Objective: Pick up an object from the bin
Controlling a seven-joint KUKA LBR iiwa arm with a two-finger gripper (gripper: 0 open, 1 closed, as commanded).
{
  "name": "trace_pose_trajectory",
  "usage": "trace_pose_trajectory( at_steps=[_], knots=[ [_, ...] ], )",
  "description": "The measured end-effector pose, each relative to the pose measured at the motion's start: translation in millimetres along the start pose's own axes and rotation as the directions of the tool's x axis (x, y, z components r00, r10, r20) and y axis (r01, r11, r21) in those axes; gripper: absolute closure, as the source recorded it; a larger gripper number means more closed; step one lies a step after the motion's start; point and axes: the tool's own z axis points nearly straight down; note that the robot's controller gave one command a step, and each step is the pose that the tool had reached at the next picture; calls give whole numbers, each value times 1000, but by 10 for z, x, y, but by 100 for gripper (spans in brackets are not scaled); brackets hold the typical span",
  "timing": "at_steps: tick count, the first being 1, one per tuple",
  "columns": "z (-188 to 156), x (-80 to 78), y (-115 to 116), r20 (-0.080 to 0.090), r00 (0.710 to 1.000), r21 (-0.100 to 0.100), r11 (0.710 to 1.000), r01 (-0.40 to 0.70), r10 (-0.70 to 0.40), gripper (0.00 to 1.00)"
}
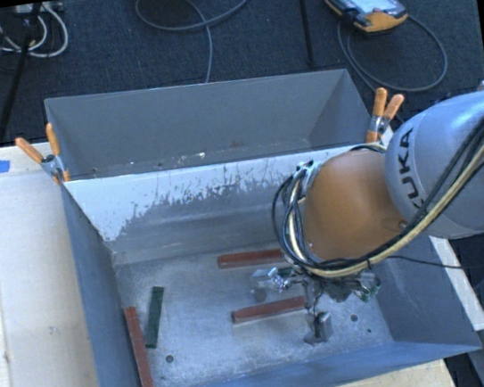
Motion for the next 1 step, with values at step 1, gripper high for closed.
trace_pose_trajectory(
  at_steps=[1],
  knots=[
    [267,-406,-64,0,990,-1,990,-143,143,100]
  ],
)
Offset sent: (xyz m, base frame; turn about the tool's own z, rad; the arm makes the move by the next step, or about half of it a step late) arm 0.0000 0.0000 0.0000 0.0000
